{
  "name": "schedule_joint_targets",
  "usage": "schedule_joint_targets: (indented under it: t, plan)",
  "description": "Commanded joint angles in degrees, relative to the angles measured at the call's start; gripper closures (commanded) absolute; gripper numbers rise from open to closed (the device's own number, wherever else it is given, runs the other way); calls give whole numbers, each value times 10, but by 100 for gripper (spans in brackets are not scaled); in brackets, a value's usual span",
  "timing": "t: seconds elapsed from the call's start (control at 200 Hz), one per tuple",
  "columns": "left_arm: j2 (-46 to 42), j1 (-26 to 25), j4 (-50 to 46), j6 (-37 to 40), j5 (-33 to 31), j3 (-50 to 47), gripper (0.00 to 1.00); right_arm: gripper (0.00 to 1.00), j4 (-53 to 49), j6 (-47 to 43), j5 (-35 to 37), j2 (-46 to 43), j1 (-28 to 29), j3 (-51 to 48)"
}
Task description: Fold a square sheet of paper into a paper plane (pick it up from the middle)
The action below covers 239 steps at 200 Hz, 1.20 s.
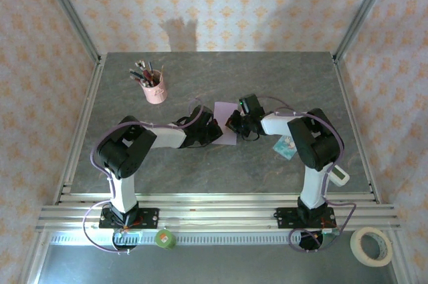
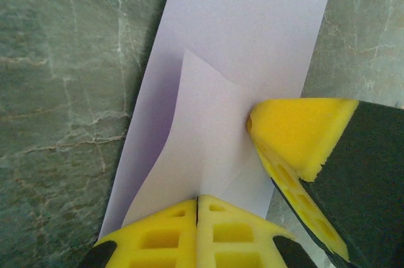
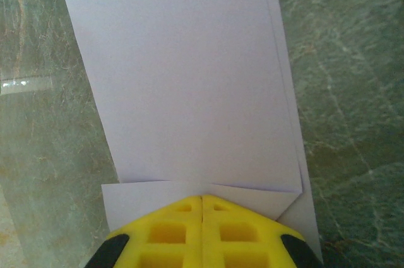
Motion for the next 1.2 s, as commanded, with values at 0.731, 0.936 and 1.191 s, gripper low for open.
schedule_joint_targets:
  t: [0.731, 0.936, 1.191]
  plan:
    - [-12, 3, -19, -10, -39, -72, 95, 100, -78, -10, 71, 38, -5, -42]
    - [-38, 3, -21, -16, -36, -111, 95, 100, -80, -13, 75, 38, -8, -43]
    - [-26, 4, -16, -15, -29, -114, 100, 100, -69, -67, 23, 8, -11, 16]
